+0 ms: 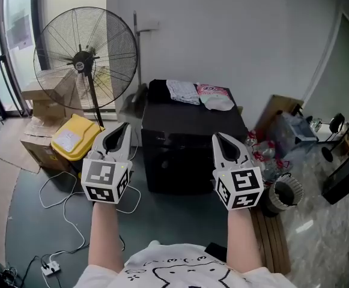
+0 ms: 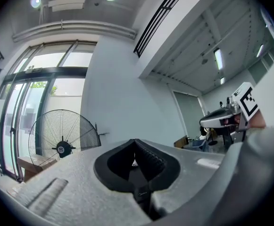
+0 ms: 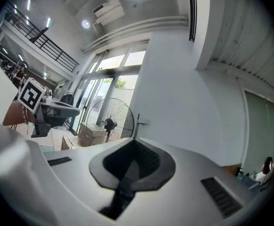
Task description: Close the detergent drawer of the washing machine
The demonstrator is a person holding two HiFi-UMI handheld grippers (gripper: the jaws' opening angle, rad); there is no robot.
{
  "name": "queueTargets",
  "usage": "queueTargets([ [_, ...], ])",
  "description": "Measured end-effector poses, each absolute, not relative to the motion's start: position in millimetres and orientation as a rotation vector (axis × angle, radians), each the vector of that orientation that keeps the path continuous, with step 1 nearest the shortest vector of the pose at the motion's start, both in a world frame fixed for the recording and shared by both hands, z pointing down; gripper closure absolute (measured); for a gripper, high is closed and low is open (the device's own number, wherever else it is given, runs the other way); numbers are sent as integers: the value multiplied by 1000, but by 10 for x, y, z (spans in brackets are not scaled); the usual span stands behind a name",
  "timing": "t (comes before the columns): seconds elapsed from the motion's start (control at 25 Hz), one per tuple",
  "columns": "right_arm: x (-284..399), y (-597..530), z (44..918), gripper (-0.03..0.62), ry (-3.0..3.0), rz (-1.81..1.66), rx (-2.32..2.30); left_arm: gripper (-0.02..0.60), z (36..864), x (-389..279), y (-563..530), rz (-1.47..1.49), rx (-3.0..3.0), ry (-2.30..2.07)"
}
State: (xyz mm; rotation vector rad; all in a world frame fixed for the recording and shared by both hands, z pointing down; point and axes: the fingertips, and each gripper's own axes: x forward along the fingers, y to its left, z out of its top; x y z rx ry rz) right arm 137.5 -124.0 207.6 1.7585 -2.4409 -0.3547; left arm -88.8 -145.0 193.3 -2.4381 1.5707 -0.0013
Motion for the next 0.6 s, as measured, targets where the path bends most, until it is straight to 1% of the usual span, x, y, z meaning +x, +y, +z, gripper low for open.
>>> queueTargets([
  [0.6, 1390, -1116, 2074, 594, -2430, -370, 1763, 565, 2013, -912, -1410, 10, -2479, 1604],
])
